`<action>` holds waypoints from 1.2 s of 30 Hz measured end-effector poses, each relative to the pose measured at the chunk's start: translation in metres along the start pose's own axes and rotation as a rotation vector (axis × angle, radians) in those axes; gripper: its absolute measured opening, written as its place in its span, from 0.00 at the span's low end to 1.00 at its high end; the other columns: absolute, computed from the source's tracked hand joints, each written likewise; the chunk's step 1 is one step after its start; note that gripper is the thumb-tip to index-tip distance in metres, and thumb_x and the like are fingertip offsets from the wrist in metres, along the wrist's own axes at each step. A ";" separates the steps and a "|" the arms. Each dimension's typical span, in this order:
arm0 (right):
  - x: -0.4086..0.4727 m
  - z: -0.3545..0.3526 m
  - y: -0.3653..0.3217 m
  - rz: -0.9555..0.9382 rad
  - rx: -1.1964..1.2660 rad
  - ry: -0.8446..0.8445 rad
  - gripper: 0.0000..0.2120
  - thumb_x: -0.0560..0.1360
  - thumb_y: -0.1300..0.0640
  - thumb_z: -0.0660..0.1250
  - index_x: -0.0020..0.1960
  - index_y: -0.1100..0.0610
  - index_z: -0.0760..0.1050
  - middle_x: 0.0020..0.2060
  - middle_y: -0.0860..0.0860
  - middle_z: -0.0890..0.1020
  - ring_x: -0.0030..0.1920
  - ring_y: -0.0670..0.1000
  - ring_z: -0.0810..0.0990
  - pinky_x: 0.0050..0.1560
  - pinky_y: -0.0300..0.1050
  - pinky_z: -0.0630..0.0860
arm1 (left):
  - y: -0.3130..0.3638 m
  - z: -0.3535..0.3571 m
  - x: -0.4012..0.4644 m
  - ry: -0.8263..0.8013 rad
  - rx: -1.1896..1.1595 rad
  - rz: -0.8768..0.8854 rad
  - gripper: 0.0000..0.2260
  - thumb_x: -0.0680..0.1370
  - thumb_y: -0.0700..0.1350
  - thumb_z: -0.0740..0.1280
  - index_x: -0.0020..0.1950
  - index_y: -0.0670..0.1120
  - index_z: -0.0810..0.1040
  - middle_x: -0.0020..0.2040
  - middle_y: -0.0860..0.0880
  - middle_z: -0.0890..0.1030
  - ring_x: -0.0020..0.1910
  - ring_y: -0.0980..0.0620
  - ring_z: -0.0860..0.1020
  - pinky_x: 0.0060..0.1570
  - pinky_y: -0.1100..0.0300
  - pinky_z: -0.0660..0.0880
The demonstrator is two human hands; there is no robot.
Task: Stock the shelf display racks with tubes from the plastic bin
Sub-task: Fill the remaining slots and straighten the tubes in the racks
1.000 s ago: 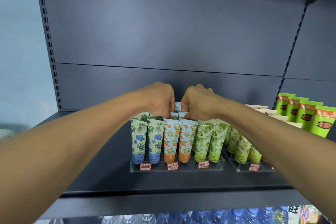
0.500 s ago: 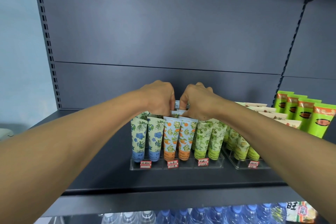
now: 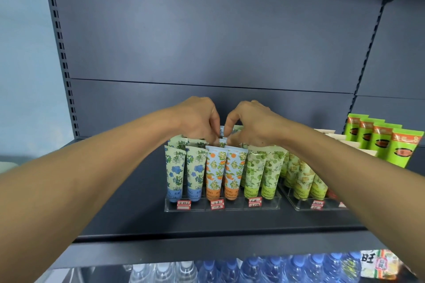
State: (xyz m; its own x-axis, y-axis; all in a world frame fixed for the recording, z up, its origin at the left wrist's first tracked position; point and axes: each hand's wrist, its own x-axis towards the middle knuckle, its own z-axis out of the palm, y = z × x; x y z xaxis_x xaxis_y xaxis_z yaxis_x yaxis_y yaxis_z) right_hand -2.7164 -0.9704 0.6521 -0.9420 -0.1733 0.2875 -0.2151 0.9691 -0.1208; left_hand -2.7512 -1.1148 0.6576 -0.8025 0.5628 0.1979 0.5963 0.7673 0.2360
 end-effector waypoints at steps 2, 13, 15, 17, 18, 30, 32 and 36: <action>-0.005 -0.004 0.003 -0.031 0.036 0.061 0.04 0.74 0.55 0.70 0.48 0.50 0.82 0.53 0.45 0.76 0.64 0.53 0.67 0.65 0.52 0.65 | 0.001 -0.004 -0.007 0.053 -0.034 0.010 0.05 0.71 0.46 0.73 0.47 0.50 0.83 0.36 0.62 0.75 0.39 0.61 0.73 0.34 0.72 0.64; -0.037 0.009 -0.004 -0.040 -0.202 0.028 0.18 0.65 0.44 0.76 0.49 0.51 0.78 0.59 0.50 0.72 0.62 0.53 0.64 0.60 0.49 0.62 | 0.010 0.026 -0.036 0.145 0.291 0.039 0.16 0.63 0.58 0.76 0.46 0.53 0.80 0.57 0.53 0.72 0.59 0.50 0.64 0.55 0.55 0.61; -0.036 0.014 -0.005 -0.040 -0.232 0.036 0.19 0.65 0.45 0.76 0.52 0.52 0.78 0.60 0.50 0.71 0.63 0.53 0.64 0.60 0.50 0.62 | 0.011 0.029 -0.035 0.177 0.326 0.048 0.14 0.64 0.57 0.76 0.43 0.53 0.78 0.57 0.53 0.73 0.59 0.50 0.64 0.56 0.54 0.62; -0.036 0.018 -0.006 -0.041 -0.245 0.040 0.19 0.66 0.45 0.75 0.52 0.52 0.78 0.60 0.50 0.71 0.63 0.53 0.63 0.60 0.50 0.61 | 0.012 0.030 -0.035 0.186 0.337 0.051 0.13 0.64 0.57 0.76 0.40 0.54 0.76 0.56 0.53 0.73 0.58 0.50 0.64 0.57 0.53 0.63; -0.035 0.018 -0.006 -0.039 -0.236 0.040 0.18 0.67 0.46 0.75 0.52 0.53 0.78 0.61 0.49 0.71 0.63 0.53 0.63 0.60 0.49 0.61 | 0.012 0.030 -0.035 0.185 0.342 0.050 0.13 0.64 0.57 0.76 0.41 0.54 0.76 0.56 0.53 0.73 0.58 0.50 0.64 0.57 0.53 0.63; -0.039 0.021 -0.005 -0.007 -0.176 0.062 0.19 0.67 0.47 0.75 0.54 0.53 0.78 0.61 0.49 0.71 0.64 0.53 0.62 0.63 0.49 0.62 | 0.011 0.031 -0.034 0.188 0.352 0.032 0.13 0.65 0.56 0.76 0.39 0.55 0.73 0.56 0.53 0.73 0.59 0.50 0.64 0.55 0.54 0.60; -0.039 0.021 -0.006 -0.011 -0.188 0.065 0.19 0.67 0.46 0.75 0.54 0.53 0.78 0.61 0.49 0.71 0.64 0.53 0.62 0.63 0.49 0.62 | 0.010 0.031 -0.034 0.189 0.354 0.028 0.12 0.65 0.57 0.76 0.41 0.55 0.75 0.56 0.53 0.73 0.59 0.50 0.64 0.56 0.53 0.61; -0.039 0.021 -0.005 -0.016 -0.205 0.060 0.19 0.67 0.45 0.75 0.54 0.53 0.78 0.61 0.49 0.71 0.64 0.53 0.62 0.63 0.50 0.61 | 0.009 0.032 -0.034 0.181 0.344 0.023 0.12 0.65 0.57 0.75 0.42 0.53 0.77 0.56 0.53 0.73 0.59 0.50 0.64 0.56 0.53 0.61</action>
State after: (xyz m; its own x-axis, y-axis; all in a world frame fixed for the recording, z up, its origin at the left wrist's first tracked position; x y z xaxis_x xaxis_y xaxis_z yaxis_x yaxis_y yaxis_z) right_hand -2.6839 -0.9723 0.6216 -0.9207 -0.1839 0.3442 -0.1670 0.9828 0.0785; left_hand -2.7188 -1.1172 0.6222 -0.7542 0.5415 0.3713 0.5483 0.8306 -0.0975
